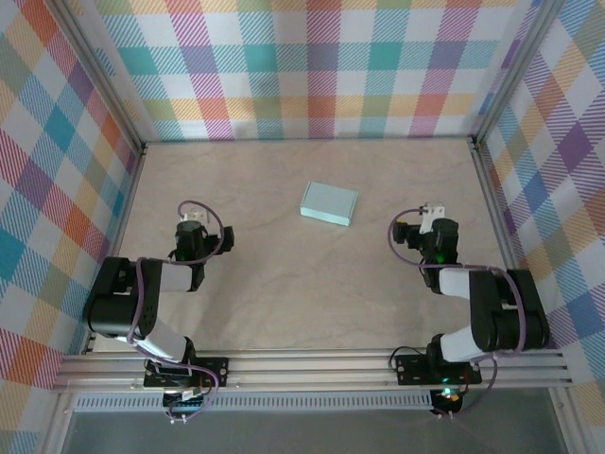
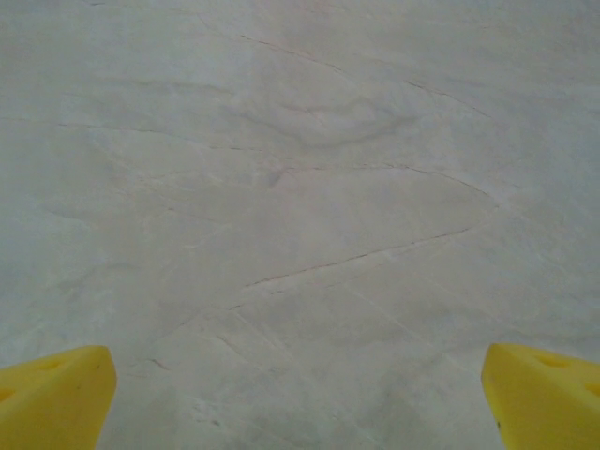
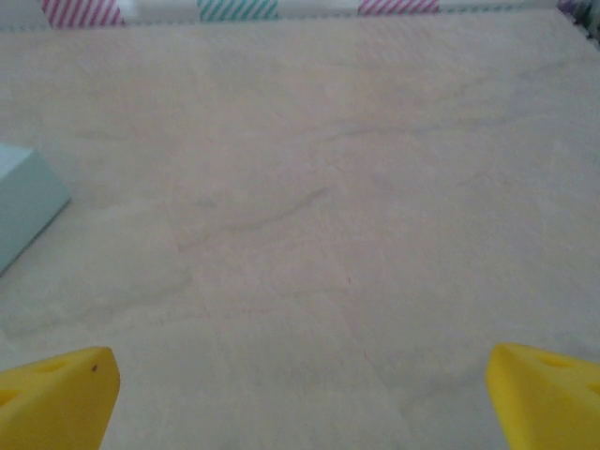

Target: Fold the paper box

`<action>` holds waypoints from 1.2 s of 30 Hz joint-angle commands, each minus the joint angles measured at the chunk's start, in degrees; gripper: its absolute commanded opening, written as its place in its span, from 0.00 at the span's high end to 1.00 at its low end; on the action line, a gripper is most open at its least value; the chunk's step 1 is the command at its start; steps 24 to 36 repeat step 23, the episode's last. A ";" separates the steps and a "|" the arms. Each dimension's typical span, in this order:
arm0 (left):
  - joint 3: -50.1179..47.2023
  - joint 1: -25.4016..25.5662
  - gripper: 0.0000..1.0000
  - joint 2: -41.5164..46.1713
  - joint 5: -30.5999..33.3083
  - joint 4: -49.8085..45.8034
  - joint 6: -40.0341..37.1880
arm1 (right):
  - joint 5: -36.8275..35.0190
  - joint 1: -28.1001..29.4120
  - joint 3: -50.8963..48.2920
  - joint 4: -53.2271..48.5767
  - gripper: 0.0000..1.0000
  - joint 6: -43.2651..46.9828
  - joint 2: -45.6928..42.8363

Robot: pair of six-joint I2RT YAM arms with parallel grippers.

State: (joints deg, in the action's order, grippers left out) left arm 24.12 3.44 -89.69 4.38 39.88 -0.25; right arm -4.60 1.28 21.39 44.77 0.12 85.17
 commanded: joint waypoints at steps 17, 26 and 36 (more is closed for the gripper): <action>0.36 -0.32 0.00 0.03 -1.72 5.56 -1.60 | 2.58 -0.58 2.34 2.44 0.00 -1.53 2.64; 0.31 -0.28 0.00 0.04 -1.73 5.57 -1.60 | 2.50 -0.58 2.21 2.59 0.00 -1.48 2.64; 0.31 -0.28 0.00 0.04 -1.73 5.57 -1.60 | 2.50 -0.58 2.21 2.59 0.00 -1.48 2.64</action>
